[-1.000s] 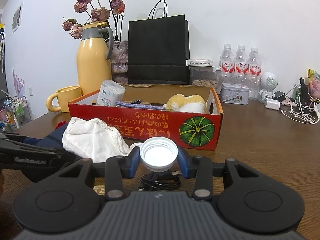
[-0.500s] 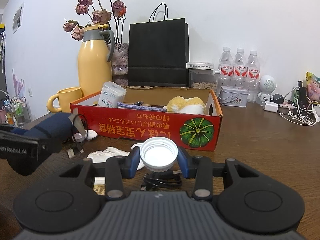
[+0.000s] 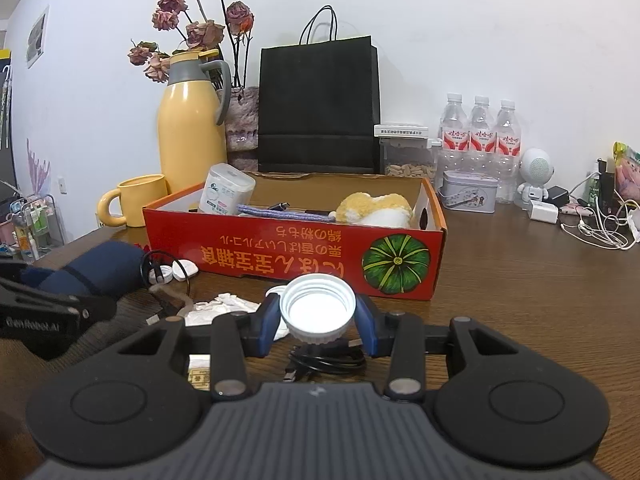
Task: Organize objects
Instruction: 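Grasp the navy pouch with the left gripper while the right holds the cap, then lower the white cap into the box and open the right gripper while the left carries the pouch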
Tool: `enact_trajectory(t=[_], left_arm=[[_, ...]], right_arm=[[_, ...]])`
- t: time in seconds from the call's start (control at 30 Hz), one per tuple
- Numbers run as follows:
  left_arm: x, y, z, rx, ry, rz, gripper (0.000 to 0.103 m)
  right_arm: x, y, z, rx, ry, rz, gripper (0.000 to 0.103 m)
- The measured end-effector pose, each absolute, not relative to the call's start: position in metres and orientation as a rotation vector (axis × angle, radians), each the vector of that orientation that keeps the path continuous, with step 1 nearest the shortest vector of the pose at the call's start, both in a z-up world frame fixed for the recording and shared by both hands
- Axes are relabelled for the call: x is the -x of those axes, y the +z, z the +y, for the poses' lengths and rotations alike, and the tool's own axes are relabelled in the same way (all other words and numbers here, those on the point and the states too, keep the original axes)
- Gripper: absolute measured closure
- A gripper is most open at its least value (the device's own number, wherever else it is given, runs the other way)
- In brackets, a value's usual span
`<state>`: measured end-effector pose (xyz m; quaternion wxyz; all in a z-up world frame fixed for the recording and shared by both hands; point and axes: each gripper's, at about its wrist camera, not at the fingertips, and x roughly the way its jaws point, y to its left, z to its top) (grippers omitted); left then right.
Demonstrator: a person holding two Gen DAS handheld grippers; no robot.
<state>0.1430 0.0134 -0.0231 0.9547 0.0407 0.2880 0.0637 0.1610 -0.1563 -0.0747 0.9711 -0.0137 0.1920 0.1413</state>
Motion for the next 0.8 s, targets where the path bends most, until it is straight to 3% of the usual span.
enact_trajectory(t=[0.4,0.8], left_arm=[[-0.143,0.002,0.001,-0.080,0.089,0.530,0.042],[-0.191,0.035,-0.017,-0.042,0.031,0.479,0.042]], right_arm=[[-0.160,-0.064,-0.156,0.031,0.283,0.364,0.062],[-0.192,-0.021,-0.153,0.043,0.282,0.313,0.062]])
